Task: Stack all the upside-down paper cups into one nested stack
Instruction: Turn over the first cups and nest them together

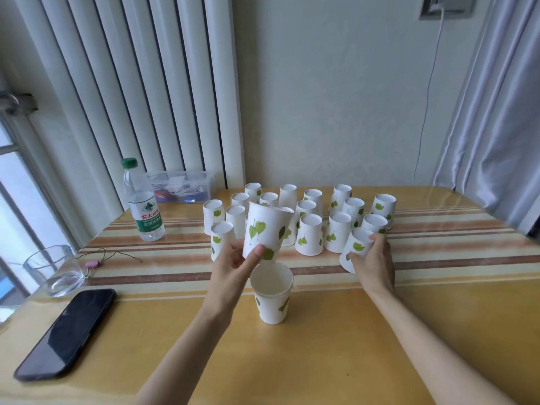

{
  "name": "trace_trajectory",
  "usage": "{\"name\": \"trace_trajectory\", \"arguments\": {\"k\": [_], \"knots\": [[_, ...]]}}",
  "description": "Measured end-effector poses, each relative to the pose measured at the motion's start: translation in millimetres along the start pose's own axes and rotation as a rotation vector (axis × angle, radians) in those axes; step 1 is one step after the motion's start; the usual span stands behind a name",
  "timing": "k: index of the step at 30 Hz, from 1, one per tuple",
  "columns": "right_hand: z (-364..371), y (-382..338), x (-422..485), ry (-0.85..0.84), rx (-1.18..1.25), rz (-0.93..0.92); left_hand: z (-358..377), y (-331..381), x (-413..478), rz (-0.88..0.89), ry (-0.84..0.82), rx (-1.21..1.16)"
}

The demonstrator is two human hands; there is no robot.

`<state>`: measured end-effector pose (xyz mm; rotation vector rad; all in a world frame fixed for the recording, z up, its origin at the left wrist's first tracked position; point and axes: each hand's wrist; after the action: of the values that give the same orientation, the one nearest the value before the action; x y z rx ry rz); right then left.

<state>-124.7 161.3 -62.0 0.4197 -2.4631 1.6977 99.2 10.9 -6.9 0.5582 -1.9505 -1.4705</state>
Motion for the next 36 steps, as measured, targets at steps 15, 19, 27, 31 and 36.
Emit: {"name": "trace_trajectory", "arguments": {"k": [15, 19, 27, 31, 36], "knots": [[-8, -42, -34, -0.191, 0.711, 0.265, 13, -41, -24, 0.114, -0.116, 0.234], [-5, -61, -48, -0.372, 0.952, 0.209, 13, -45, -26, 0.040, -0.243, 0.234], [7, -104, -77, -0.770, 0.787, -0.047, 8, -57, -22, -0.011, -0.205, 0.284], [20, -89, -92, -0.850, 0.597, 0.001, 8, -58, -22, -0.016, -0.205, 0.260], [20, -69, -100, -0.928, 0.564, 0.089, 8, -61, -22, -0.019, -0.201, 0.253]]}}
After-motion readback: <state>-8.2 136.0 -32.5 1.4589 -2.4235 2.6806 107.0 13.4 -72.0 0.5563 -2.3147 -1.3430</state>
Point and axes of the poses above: each hand's wrist, its own x-axis towards the middle knuckle, its own z-axis out of the palm, y = z × x, and after that the axes turned 13 degrees about x, right-handed
